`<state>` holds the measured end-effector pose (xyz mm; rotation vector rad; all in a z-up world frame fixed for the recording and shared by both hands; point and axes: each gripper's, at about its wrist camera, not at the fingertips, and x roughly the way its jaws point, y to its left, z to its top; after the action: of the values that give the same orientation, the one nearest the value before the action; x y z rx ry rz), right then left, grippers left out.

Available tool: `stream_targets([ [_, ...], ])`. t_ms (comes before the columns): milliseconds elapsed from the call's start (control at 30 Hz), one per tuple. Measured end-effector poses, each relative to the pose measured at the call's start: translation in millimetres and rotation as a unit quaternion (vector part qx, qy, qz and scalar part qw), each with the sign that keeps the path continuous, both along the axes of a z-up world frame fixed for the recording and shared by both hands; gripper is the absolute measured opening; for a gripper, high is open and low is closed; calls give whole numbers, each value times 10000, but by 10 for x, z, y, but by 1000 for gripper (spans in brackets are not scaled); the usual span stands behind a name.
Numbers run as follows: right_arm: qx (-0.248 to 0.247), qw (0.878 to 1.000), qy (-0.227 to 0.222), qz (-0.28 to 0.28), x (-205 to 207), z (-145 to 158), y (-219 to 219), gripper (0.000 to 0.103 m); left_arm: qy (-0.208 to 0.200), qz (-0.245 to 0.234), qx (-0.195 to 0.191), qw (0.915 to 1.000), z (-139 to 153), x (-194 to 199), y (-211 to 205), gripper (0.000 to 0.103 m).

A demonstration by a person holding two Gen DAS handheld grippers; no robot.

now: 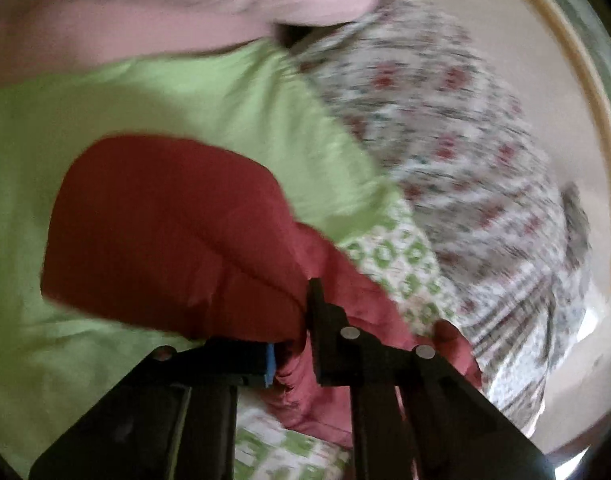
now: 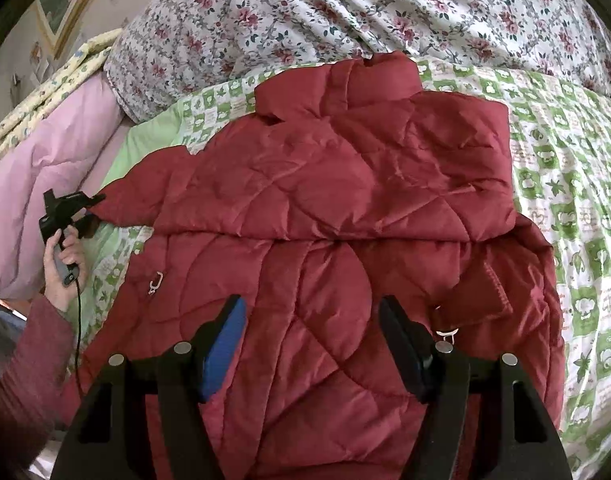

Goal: Fold large clothes

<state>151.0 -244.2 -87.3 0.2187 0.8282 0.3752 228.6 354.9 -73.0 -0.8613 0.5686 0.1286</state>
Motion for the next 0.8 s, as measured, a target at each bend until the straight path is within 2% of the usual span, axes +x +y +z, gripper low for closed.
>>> stream_targets([
  [100, 57, 10000, 38, -32, 53, -12, -35, 70, -314, -383, 345, 9982, 308, -45, -264, 9],
  [200, 147, 9998, 95, -52, 111, -35, -72, 70, -575, -851, 761, 9918, 610, -70, -641, 9],
  [367, 310, 9993, 193, -83, 217, -51, -130, 70, -790, -1727, 1403, 9717, 938, -59, -1412, 9],
  [533, 431, 9987, 205, -161, 322, -8, -212, 70, -801, -2424, 1899, 9480, 982, -11, -2150, 9],
  [667, 548, 9981, 158, -213, 383, 49, -287, 70, -712, -2898, 2085, 9314, 909, 61, -2639, 9],
  [800, 722, 9971, 107, -225, 435, 88, -385, 70, -578, -3365, 2311, 9111, 792, 135, -3126, 9],
])
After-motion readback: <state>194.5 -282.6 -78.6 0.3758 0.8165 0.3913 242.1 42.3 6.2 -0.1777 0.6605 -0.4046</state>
